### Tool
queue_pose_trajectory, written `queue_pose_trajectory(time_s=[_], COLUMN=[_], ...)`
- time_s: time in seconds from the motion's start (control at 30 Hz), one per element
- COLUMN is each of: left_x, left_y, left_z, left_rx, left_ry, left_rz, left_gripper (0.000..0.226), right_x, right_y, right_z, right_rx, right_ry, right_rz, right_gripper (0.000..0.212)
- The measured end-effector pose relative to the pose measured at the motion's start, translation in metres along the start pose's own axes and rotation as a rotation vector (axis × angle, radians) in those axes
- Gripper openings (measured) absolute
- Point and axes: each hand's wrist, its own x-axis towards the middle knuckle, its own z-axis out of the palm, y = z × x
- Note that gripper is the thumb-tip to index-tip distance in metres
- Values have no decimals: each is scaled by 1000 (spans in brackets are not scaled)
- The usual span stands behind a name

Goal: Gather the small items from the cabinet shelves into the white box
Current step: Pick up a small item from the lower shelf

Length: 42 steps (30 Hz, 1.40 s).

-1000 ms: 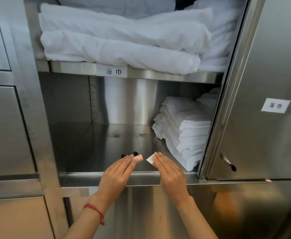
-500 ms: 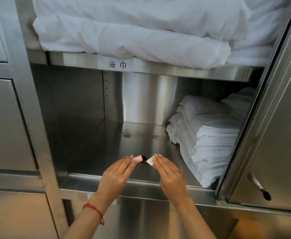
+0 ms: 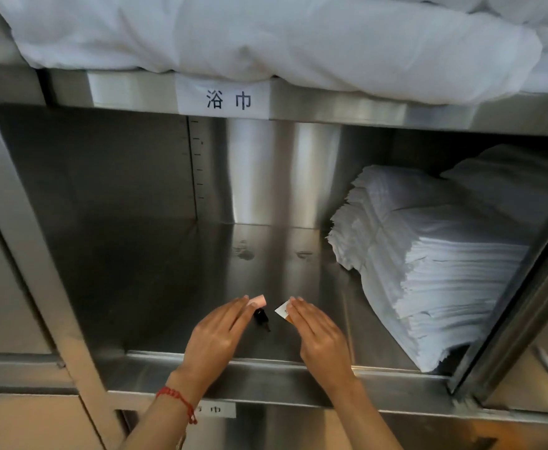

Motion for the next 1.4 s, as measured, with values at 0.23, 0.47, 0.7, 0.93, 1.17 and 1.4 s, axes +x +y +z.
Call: queue_pose_trajectory(time_s=[0.23, 0.47, 0.7, 0.93, 1.17, 1.4], left_x=[-9, -15, -14, -12, -15, -18], left_y=[-27, -45, -50, -55, -61, -62], left_z=[20, 42, 53, 64, 74, 75], left_rx=[-59, -83, -125, -122, -96, -117], left_ry=[-58, -132, -178, -237, -354, -399], left_rz=[-16, -65, -117, -136, -179, -213], left_gripper=[49, 49, 52, 50, 49, 58], right_x=[-2, -8, -14, -13, -11, -13], right_y=[-2, 0, 3, 3, 5, 8], right_z=[33, 53, 62, 64, 64, 64], right_rx=[-2, 1, 13, 30, 38, 51], right_ry=[-44, -119, -185, -224, -295, -363], right_rz=[44, 79, 124, 131, 142, 105], right_gripper=[56, 50, 53, 53, 52, 48])
